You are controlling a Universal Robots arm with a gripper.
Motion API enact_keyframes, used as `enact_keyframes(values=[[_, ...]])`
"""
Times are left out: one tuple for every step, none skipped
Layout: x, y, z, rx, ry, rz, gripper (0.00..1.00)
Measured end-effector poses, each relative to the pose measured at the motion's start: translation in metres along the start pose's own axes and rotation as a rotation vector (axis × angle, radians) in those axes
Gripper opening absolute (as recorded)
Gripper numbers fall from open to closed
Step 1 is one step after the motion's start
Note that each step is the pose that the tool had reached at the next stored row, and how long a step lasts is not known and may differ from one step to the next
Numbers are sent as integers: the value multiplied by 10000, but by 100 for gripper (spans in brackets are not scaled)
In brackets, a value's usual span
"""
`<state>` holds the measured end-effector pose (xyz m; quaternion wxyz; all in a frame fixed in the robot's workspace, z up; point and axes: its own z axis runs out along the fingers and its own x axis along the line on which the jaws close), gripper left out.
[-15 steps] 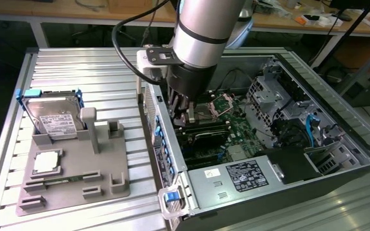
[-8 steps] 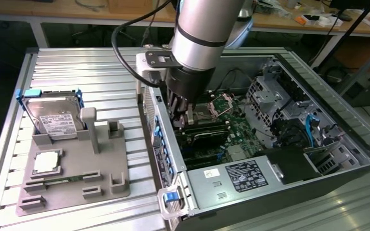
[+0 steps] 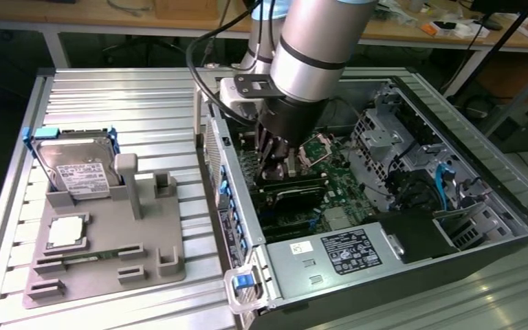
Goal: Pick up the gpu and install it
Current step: 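Press down on the gpu until it lock into place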
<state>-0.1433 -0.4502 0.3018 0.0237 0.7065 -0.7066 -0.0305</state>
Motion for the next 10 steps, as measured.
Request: enact_keyframes(values=[[0, 0, 1, 1, -1, 1, 11], [0, 0, 1, 1, -1, 1, 11], [0, 0, 0, 0, 0, 2, 11], [0, 0, 1, 1, 0, 2, 11], [0, 0, 0, 0, 0, 2, 11], [0, 0, 1, 1, 0, 2, 11], [0, 0, 1, 1, 0, 2, 11], [1, 0, 1, 1, 0, 1, 11], [1, 0, 2, 2, -1, 2, 11], [1, 0, 1, 1, -1, 2, 11]])
